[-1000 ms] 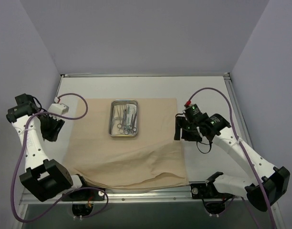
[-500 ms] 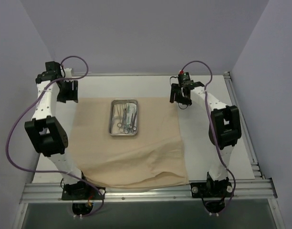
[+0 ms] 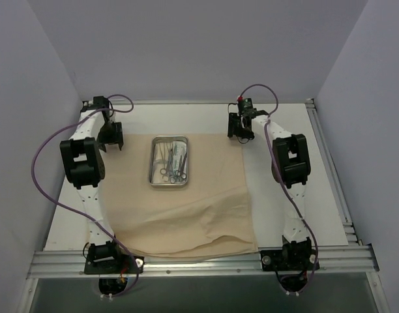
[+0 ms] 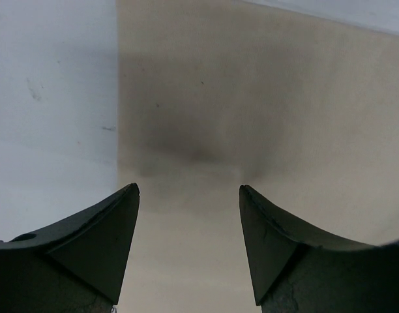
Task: Open and lay out the surgical kit
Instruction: Smooth out the surgical kit at the center of the board.
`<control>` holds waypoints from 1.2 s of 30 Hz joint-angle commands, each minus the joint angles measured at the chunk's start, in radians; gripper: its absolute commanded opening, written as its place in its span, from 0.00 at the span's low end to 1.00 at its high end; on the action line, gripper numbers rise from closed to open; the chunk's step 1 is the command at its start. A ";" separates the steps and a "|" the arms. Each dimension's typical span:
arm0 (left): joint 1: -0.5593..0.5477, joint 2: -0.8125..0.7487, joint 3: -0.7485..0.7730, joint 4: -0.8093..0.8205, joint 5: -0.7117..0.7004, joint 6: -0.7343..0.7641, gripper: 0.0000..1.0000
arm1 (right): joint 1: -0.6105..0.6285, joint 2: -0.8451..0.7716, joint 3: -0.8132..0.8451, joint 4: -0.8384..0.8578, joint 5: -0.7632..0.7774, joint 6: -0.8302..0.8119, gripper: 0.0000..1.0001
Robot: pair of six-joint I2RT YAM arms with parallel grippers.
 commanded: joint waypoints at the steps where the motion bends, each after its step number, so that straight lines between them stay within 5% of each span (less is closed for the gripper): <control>1: 0.024 0.041 0.070 0.028 -0.061 -0.051 0.72 | 0.000 0.058 0.024 -0.028 -0.034 -0.002 0.56; 9: 0.035 0.125 0.111 0.036 -0.060 -0.063 0.71 | 0.010 0.096 0.022 -0.006 -0.088 0.017 0.45; 13: 0.043 0.148 0.145 0.028 -0.043 -0.063 0.66 | 0.013 0.091 0.015 0.009 -0.120 0.025 0.29; 15: 0.044 0.162 0.162 0.023 0.000 -0.050 0.53 | 0.013 0.088 0.018 0.015 -0.126 0.031 0.15; 16: 0.043 0.166 0.170 0.011 0.014 -0.045 0.32 | 0.011 0.090 0.022 0.015 -0.129 0.034 0.11; 18: 0.043 0.183 0.190 0.000 0.055 -0.028 0.04 | 0.010 0.088 0.036 0.015 -0.138 0.037 0.01; 19: 0.043 0.186 0.191 -0.004 0.066 -0.025 0.02 | 0.011 0.087 0.038 0.018 -0.141 0.041 0.00; 30: 0.059 0.219 0.366 -0.027 0.031 -0.050 0.02 | -0.059 0.136 0.130 0.173 -0.200 0.231 0.00; 36: 0.061 0.380 0.694 -0.165 0.026 -0.070 0.02 | -0.075 0.174 0.151 0.266 -0.175 0.334 0.00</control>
